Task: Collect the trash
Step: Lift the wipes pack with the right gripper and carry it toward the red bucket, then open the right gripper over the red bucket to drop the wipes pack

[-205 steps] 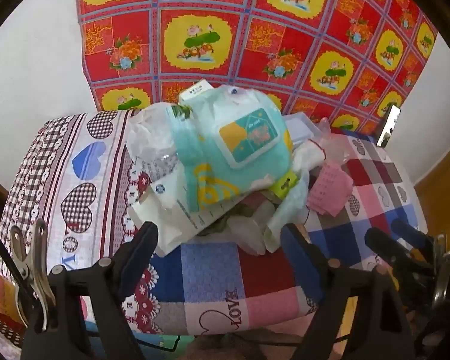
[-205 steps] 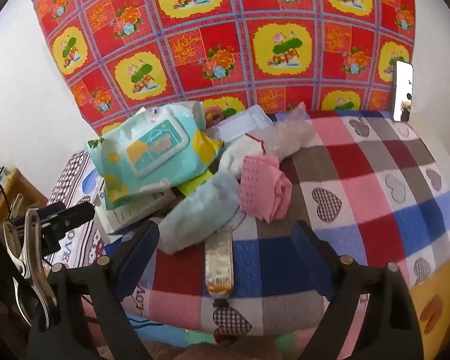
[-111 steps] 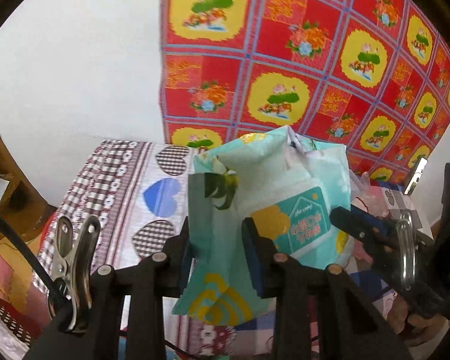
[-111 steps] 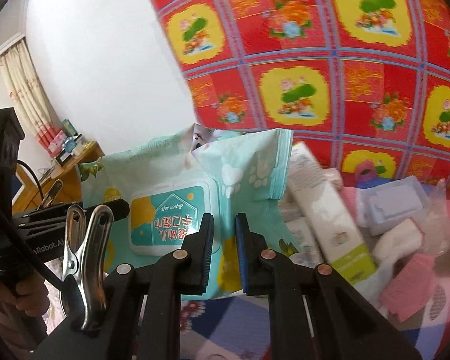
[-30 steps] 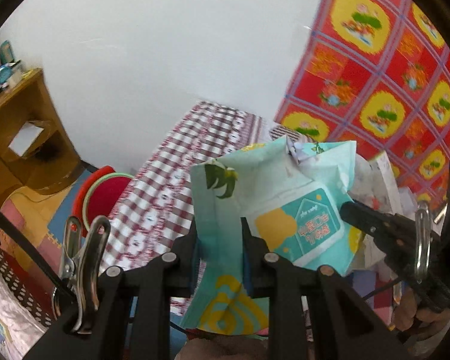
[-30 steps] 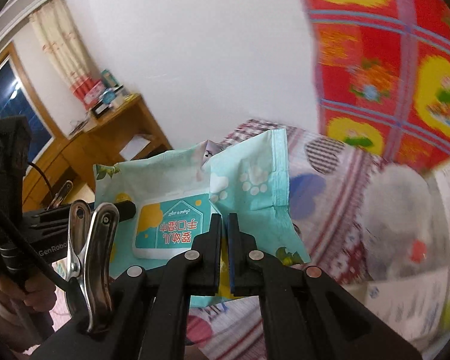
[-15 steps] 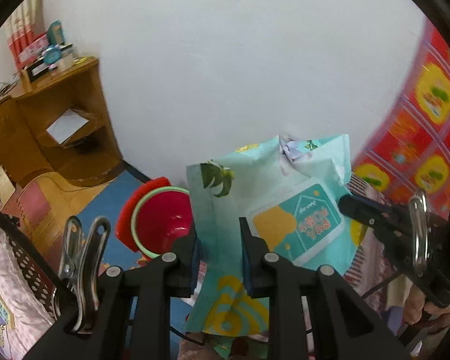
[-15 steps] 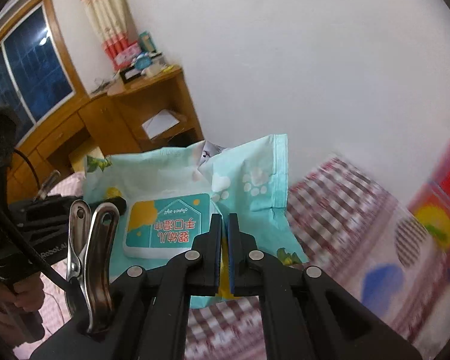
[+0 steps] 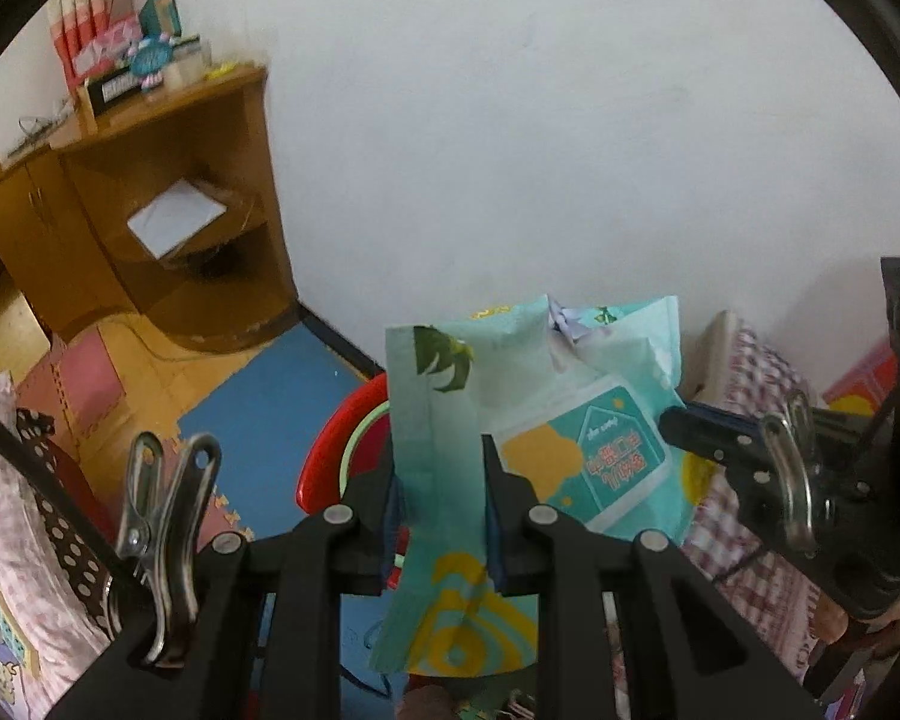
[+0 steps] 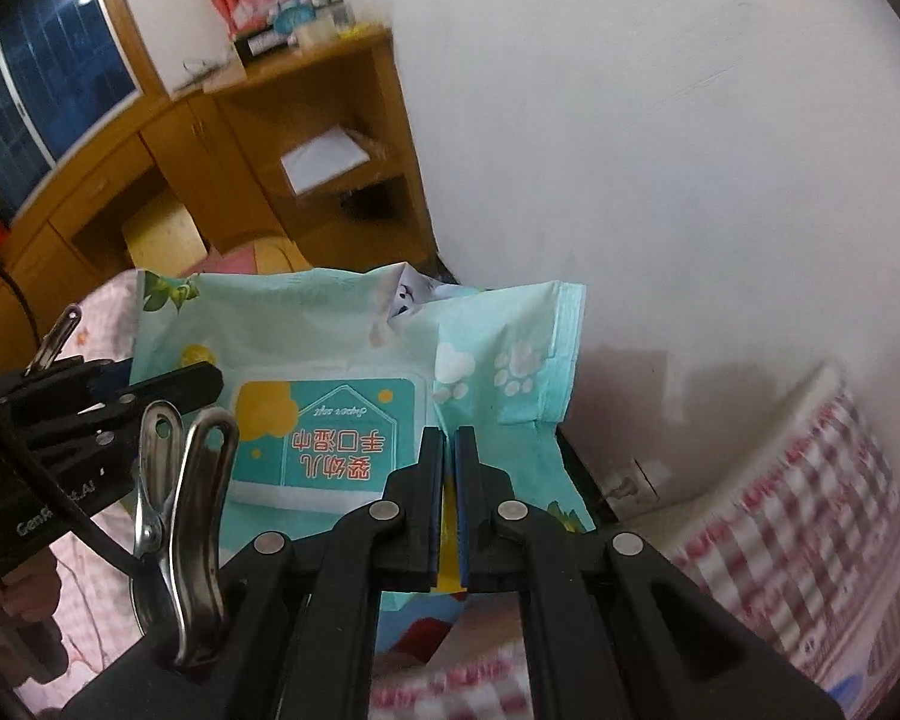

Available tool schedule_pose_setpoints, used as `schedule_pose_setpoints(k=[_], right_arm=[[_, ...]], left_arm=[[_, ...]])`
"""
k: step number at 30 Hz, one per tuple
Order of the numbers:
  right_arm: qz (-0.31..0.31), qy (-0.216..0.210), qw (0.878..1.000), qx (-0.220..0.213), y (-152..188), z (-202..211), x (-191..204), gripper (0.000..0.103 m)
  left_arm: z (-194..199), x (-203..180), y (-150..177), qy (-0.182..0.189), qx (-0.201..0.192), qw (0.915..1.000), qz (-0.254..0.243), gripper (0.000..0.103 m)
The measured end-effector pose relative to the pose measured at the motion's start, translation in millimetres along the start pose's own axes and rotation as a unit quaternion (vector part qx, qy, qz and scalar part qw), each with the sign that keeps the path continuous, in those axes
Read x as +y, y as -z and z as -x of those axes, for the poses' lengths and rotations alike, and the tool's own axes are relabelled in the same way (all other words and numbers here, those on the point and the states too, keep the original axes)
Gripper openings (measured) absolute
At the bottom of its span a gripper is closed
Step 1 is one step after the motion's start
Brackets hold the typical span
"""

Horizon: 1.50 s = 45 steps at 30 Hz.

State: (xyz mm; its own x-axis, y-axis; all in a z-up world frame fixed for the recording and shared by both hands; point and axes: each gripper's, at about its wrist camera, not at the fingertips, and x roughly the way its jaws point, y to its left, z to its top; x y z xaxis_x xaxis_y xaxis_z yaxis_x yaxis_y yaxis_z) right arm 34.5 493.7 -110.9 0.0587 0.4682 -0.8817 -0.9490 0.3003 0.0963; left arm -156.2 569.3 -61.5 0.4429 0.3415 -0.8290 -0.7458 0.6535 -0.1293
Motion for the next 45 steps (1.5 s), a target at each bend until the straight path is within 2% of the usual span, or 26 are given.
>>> schedule_pose_setpoints(k=[8, 14, 17, 19, 21, 26, 36, 45], right_arm=[[0.001, 0.012, 0.999, 0.048, -25, -60, -7, 0.006], [-0.02, 0.01, 0.997, 0.078, -26, -90, -17, 0.007], [-0.03, 0.01, 0.996, 0.086, -27, -99, -22, 0.019], [-0.038, 0.016, 0.995, 0.086, -27, -101, -25, 0.032], [-0.047, 0.019, 0.995, 0.088, -26, -104, -28, 0.034], [-0.05, 0.011, 0.995, 0.087, -23, -99, -31, 0.034], [-0.08, 0.0, 0.995, 0.057, -21, -74, -21, 0.034], [-0.107, -0.01, 0.994, 0.027, -9, -38, -2, 0.034]], left_arm=[[-60, 28, -6, 0.004, 0.042, 0.9989, 0.019, 0.023], [-97, 36, -7, 0.003, 0.069, 0.9975, 0.017, 0.023], [-110, 31, -2, 0.004, 0.083, 0.9964, 0.016, 0.023], [-118, 31, -1, 0.008, 0.091, 0.9957, 0.016, 0.025], [-127, 30, 1, 0.003, 0.096, 0.9953, 0.015, 0.031], [-144, 32, 4, 0.002, 0.116, 0.9929, 0.024, 0.042], [-154, 24, 2, 0.011, 0.124, 0.9922, 0.005, 0.042], [-133, 20, 3, 0.014, 0.118, 0.9929, -0.001, 0.042]])
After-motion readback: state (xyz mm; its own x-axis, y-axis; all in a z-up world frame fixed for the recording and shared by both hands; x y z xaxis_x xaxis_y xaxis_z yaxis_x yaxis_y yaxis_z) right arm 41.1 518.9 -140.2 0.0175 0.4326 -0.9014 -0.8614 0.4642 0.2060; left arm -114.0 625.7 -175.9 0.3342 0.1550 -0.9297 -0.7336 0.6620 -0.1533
